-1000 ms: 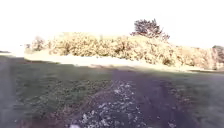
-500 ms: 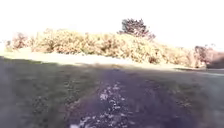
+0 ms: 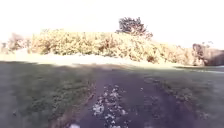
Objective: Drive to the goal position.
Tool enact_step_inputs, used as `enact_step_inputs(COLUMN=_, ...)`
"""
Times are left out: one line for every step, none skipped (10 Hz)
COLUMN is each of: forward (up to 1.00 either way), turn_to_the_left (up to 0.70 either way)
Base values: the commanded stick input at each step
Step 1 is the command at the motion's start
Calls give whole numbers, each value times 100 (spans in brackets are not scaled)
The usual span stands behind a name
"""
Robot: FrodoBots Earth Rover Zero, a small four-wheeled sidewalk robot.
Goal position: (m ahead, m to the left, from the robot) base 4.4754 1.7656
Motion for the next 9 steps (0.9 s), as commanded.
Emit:
enact_step_inputs(forward=85, turn_to_the_left=0)
enact_step_inputs(forward=85, turn_to_the_left=0)
enact_step_inputs(forward=85, turn_to_the_left=0)
enact_step_inputs(forward=85, turn_to_the_left=0)
enact_step_inputs(forward=85, turn_to_the_left=0)
enact_step_inputs(forward=85, turn_to_the_left=0)
enact_step_inputs(forward=85, turn_to_the_left=0)
enact_step_inputs(forward=85, turn_to_the_left=0)
enact_step_inputs(forward=85, turn_to_the_left=0)
